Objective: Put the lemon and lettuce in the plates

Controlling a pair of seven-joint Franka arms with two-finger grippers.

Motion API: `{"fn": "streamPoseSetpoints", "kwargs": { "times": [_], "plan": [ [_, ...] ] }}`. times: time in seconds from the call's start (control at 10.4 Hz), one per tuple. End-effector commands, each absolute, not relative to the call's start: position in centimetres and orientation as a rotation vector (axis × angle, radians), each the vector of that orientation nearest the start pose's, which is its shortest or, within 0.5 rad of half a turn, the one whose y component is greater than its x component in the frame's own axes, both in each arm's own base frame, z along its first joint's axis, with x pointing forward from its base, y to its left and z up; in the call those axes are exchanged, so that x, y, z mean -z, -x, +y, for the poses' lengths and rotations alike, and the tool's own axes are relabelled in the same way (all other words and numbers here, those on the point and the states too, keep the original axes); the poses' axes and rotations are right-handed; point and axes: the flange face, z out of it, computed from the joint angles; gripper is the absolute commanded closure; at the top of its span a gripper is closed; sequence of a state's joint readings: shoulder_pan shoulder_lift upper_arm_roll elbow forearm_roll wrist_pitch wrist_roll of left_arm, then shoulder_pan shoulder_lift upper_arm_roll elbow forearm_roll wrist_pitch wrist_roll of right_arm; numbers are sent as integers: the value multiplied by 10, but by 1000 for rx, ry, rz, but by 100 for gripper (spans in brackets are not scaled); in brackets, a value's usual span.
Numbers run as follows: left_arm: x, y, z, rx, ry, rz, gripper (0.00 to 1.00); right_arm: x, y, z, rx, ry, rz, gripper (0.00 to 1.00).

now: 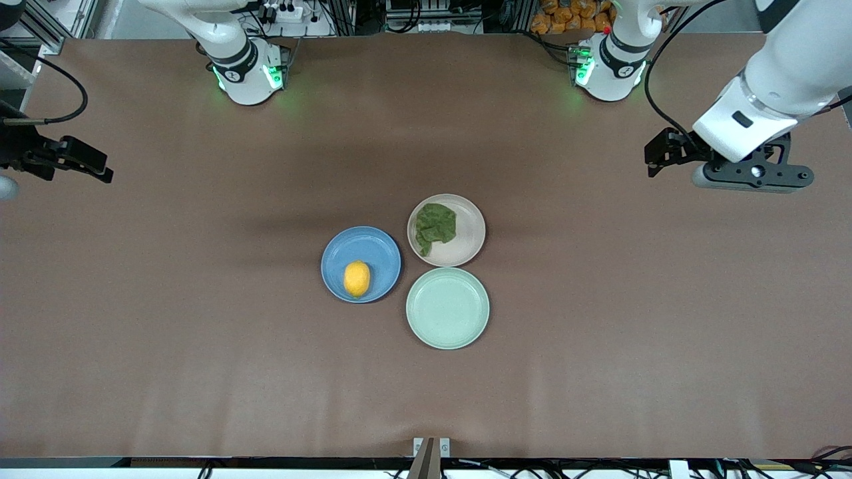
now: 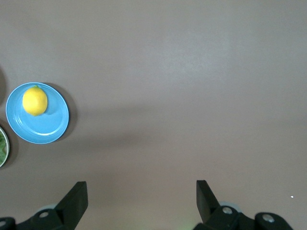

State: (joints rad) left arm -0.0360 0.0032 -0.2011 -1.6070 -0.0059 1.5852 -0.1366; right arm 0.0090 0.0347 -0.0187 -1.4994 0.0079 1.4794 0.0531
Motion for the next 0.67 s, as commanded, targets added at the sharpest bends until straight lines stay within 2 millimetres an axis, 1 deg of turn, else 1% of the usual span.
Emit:
{"fn": "streamPoseSetpoints", "kwargs": {
  "times": [0.0, 0.19, 0.48, 0.58],
  "plan": [
    [-622, -537, -126, -49, 3163, 190, 0, -634, -554, -4, -73, 3122, 104, 0],
    [-635, -533, -124, -22, 3153, 188, 0, -633, -554, -4, -75, 3122, 104, 0],
    [-645, -531, -120, 19, 3116, 173, 0, -633, -554, -4, -75, 3122, 104, 0],
    [-645, -530, -120, 21, 3112, 168, 0, -633, -554, -4, -75, 3124, 104, 0]
  ]
}}
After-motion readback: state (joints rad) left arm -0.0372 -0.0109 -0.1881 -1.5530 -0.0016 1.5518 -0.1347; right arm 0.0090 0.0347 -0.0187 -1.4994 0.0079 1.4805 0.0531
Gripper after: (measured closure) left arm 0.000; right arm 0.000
